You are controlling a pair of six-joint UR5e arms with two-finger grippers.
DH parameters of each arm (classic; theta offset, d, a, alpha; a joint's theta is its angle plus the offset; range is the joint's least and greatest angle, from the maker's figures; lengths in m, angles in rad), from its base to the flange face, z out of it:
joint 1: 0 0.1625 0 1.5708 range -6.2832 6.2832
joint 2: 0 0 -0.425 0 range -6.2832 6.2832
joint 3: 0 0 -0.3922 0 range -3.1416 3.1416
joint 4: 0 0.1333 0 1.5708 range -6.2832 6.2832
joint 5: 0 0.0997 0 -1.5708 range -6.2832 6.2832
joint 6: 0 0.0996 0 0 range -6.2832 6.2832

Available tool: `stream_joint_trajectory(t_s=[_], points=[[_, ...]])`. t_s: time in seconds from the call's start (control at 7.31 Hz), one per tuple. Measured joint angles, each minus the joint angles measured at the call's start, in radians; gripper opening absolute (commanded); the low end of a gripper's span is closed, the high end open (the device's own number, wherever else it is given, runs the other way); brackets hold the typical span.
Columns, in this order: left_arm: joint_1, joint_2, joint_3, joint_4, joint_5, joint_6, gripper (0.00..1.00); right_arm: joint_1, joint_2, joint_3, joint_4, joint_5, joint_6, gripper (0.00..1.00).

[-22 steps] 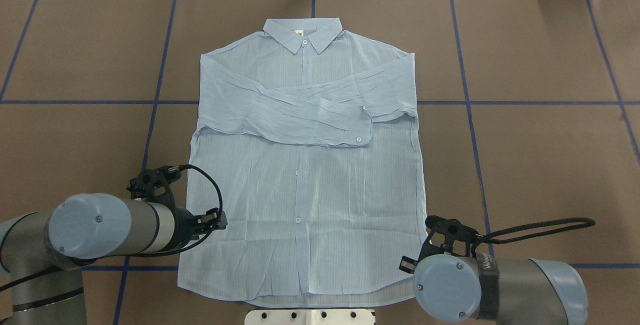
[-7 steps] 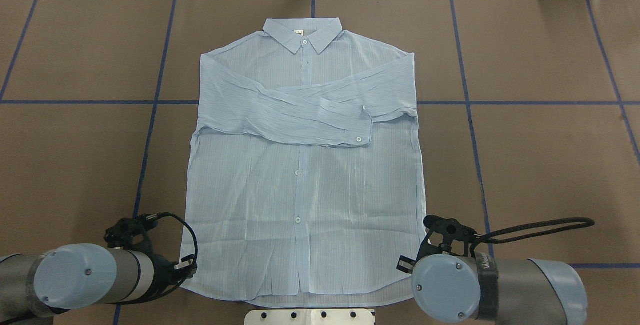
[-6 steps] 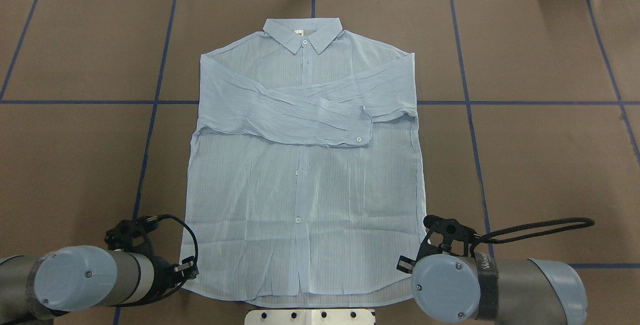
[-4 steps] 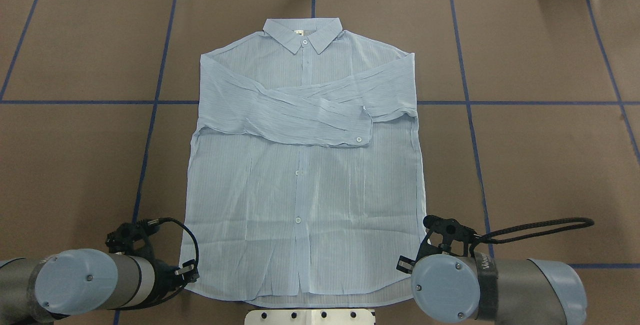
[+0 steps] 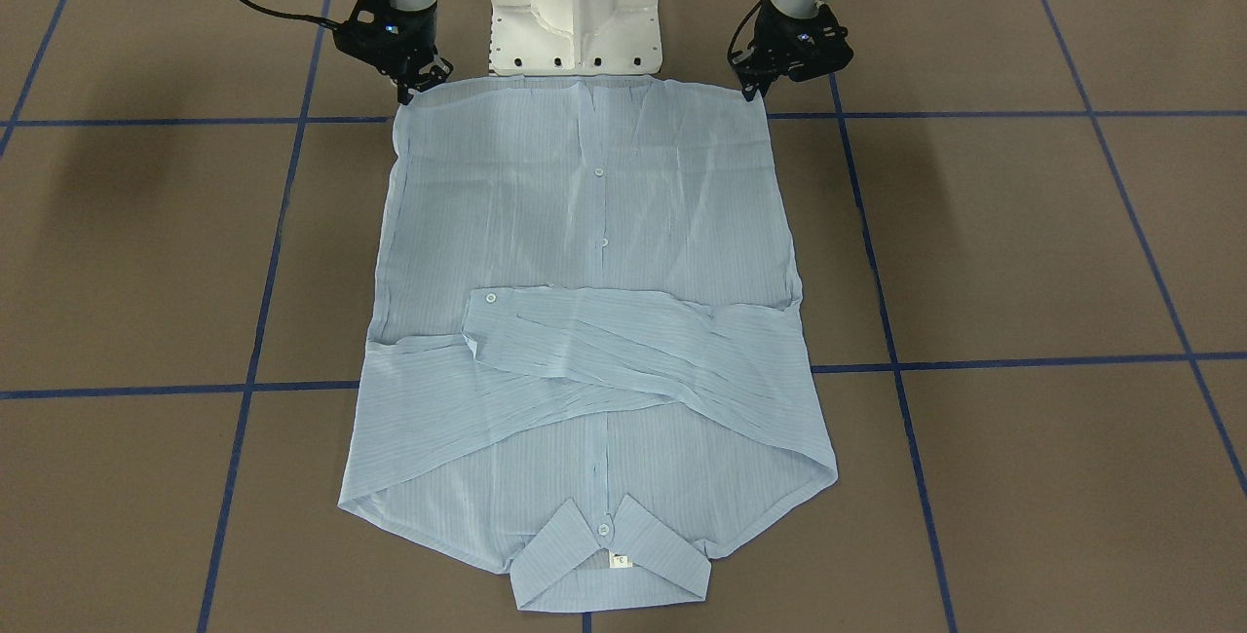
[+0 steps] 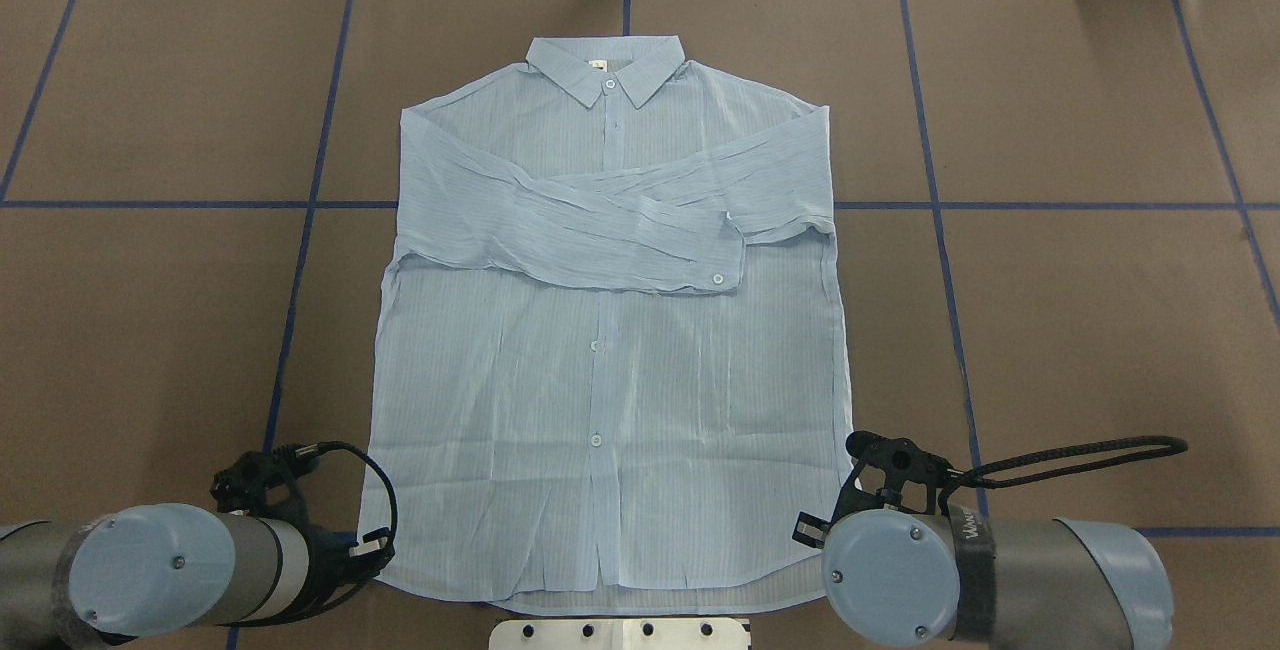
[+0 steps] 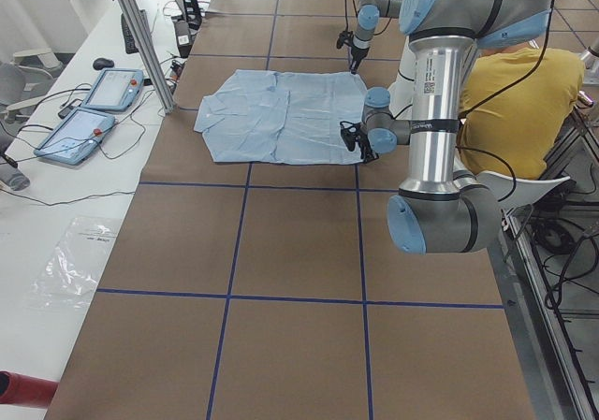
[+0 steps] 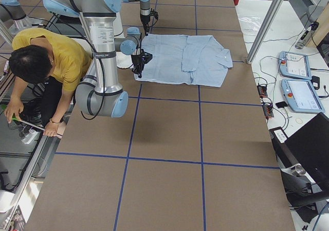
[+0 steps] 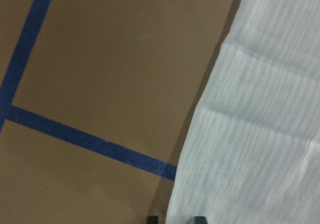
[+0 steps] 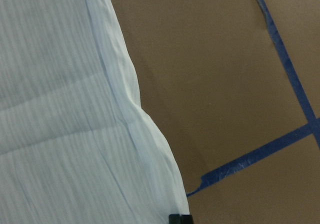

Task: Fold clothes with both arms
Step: 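Move both grippers to the hem corners nearest the robot, then grasp the hem corners and fold the bottom up toward the collar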

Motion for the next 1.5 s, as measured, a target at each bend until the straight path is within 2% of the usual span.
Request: stream_joint_trajectory(t_s=[0.41,0.82,1.09,1.5], points=[[-0.002,0.006,-0.035,0.003,-0.011,0.000,0.00,0.001,-0.003,0.008,0.001,0.000,0.001,0.00],[-0.007,0.030,-0.142,0.022,-0.032,-0.037,0.00,0.006,-0.047,0.120,0.000,0.002,0.009,0.00],[-0.037,0.016,-0.214,0.059,-0.041,-0.051,0.00,0.060,-0.057,0.178,-0.001,0.032,0.010,0.00],[-0.270,-0.058,-0.209,0.078,-0.116,0.095,0.00,0.248,0.016,0.173,-0.001,0.144,-0.018,0.00]])
